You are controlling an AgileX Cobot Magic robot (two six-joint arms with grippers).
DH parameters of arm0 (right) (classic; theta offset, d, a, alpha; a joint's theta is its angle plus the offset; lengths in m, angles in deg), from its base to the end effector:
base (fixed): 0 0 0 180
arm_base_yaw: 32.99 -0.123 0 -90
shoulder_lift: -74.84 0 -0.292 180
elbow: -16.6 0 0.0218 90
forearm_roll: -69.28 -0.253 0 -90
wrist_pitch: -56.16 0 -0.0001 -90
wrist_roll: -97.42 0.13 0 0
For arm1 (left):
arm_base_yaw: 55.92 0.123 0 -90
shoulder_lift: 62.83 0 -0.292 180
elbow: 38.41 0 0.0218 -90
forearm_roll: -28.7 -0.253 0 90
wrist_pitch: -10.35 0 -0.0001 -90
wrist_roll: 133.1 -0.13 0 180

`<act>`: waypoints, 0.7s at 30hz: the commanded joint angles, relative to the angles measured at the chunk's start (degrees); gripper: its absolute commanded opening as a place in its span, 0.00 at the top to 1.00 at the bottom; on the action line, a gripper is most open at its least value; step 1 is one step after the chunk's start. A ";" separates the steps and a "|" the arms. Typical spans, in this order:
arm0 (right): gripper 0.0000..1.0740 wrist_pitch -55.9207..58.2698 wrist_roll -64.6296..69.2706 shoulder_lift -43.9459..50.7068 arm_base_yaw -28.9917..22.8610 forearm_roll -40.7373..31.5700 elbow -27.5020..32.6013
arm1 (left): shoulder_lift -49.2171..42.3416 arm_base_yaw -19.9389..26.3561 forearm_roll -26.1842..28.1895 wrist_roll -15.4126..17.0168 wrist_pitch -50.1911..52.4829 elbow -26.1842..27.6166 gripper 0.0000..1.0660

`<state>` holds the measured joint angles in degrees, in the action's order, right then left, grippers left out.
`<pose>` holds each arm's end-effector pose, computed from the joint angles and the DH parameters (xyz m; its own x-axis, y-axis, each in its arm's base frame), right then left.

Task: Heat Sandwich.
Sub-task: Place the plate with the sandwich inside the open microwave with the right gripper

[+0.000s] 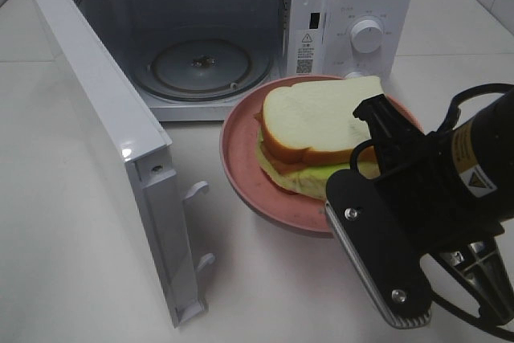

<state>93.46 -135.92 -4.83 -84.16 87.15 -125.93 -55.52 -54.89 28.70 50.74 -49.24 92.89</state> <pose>0.1696 0.1721 0.2003 0.4475 -0.8941 -0.0182 -0.7875 -0.3844 -0.4818 0.0251 0.0005 0.2634 -0.4298 -0.0747 -0.8998 -0.0469 0.9971 -0.0604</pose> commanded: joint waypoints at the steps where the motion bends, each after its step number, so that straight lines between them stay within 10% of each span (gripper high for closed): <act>1: 0.97 -3.38 -4.24 0.23 -0.11 -2.29 -0.06 | -1.43 0.06 0.00 0.00 0.29 -0.17 0.08; 21: 0.97 -6.76 -21.14 0.00 7.91 -10.94 -0.17 | -1.43 0.06 0.00 0.00 0.29 -0.17 0.08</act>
<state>88.42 -153.62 -4.89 -77.45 77.76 -125.93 -55.52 -54.89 28.70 50.74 -49.24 92.89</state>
